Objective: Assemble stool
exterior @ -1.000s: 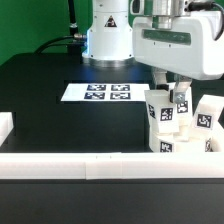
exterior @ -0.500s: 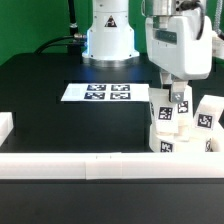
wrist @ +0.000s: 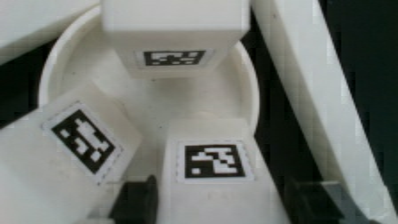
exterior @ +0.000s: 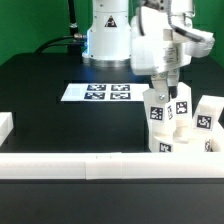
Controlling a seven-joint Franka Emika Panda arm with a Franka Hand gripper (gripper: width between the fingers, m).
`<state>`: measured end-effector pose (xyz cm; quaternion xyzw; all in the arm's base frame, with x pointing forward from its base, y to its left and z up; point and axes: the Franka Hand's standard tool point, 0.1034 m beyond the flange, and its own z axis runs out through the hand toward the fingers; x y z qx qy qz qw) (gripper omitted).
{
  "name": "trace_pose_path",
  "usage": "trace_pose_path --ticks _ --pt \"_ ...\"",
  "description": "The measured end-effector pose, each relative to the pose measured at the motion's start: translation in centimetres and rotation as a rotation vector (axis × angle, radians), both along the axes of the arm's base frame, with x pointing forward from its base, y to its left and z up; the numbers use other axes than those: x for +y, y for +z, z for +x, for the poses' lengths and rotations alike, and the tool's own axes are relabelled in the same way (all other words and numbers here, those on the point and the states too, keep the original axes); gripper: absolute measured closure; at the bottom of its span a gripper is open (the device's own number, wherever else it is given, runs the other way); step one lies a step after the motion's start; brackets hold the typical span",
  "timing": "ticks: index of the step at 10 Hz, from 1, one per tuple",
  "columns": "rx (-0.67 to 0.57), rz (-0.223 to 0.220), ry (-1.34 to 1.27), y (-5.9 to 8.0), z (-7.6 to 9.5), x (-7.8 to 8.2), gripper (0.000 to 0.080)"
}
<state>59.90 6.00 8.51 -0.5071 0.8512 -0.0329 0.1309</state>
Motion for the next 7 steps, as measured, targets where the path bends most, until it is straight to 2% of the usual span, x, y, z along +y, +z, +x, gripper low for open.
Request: trace_pose_path --ticks 2,3,4,5,7 --pt "-0.002 -0.003 0.01 0.0 0.0 0.1 0.0462" --pt "-0.004 -0.012 0.043 0.0 0.0 0.1 0.0281" --pt "-0.008 -0.011 0.09 0.8 0.3 -0.1 0.0192" --pt "-0.013 -0.002 0.118 1.9 0.5 0.1 0.0192" --pt "-0.05 -0.028 0.288 3.7 0.9 0.5 0.0152"
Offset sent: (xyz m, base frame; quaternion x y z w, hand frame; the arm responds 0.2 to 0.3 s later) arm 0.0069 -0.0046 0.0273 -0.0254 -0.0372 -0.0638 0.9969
